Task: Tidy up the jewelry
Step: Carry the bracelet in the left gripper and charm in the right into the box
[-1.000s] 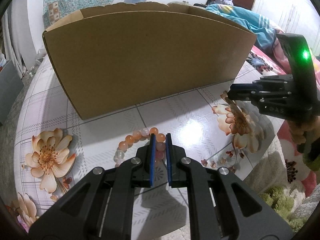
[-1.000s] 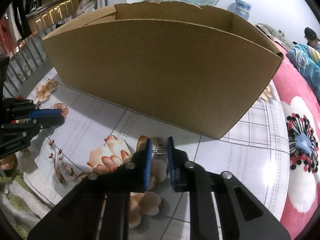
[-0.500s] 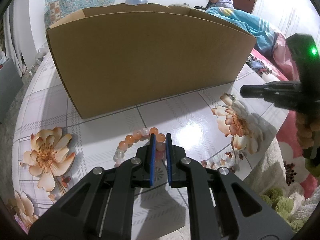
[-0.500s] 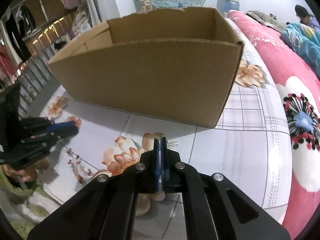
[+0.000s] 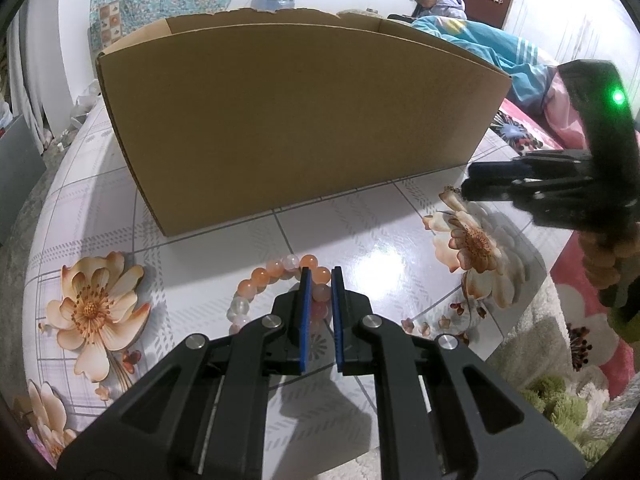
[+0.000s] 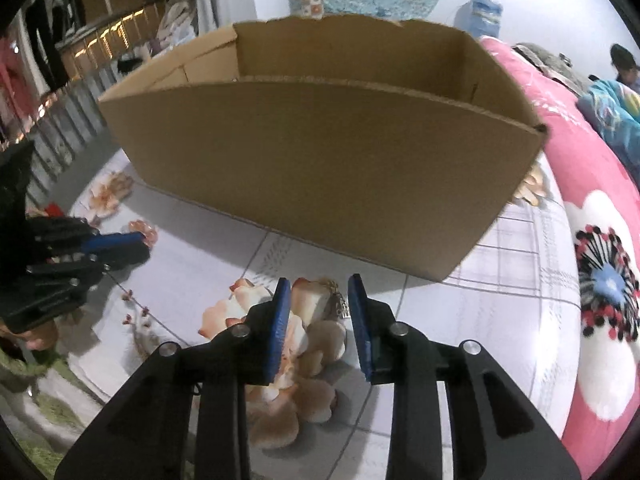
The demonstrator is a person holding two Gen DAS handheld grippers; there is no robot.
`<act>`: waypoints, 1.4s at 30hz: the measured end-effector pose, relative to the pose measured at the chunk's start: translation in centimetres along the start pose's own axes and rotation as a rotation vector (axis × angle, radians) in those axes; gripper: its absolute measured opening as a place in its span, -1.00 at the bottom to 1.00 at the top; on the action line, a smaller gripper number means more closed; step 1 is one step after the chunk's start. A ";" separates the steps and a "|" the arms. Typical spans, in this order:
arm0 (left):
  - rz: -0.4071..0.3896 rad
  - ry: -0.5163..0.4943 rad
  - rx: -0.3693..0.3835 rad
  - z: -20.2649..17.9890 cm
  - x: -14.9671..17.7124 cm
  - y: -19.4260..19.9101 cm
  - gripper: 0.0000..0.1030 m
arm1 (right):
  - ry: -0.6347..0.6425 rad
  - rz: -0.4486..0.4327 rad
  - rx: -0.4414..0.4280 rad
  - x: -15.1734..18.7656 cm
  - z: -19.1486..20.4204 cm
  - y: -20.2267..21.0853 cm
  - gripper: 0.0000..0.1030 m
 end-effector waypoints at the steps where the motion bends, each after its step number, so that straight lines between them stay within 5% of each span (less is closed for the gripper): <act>1: 0.000 0.001 0.000 0.0 0.0 0.0 -0.83 | 0.008 0.009 0.003 0.0 0.0 -0.3 -0.43; 8: -0.002 0.002 0.001 -0.1 0.0 0.0 -0.83 | 0.046 0.043 0.023 0.0 0.0 -1.1 -0.87; 14: -0.006 -0.001 -0.001 0.0 -0.1 0.1 -0.83 | -0.010 0.052 -0.010 0.4 -0.8 -0.8 -0.98; 24: -0.019 0.012 0.003 0.3 -0.2 0.2 -0.83 | -0.294 -0.054 -0.217 1.4 -3.8 3.0 -0.99; 42: -0.199 0.129 0.176 2.5 -2.8 8.1 -0.84 | -0.267 -0.261 -0.320 -2.9 -2.0 10.3 -0.99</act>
Point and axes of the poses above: each gripper's, at about its wrist camera, not at the fingertips, and y roughly against the way its jaws point, z to its left, x to its underside, the point moved 2 cm from there along -y, roughly the way its jaws point
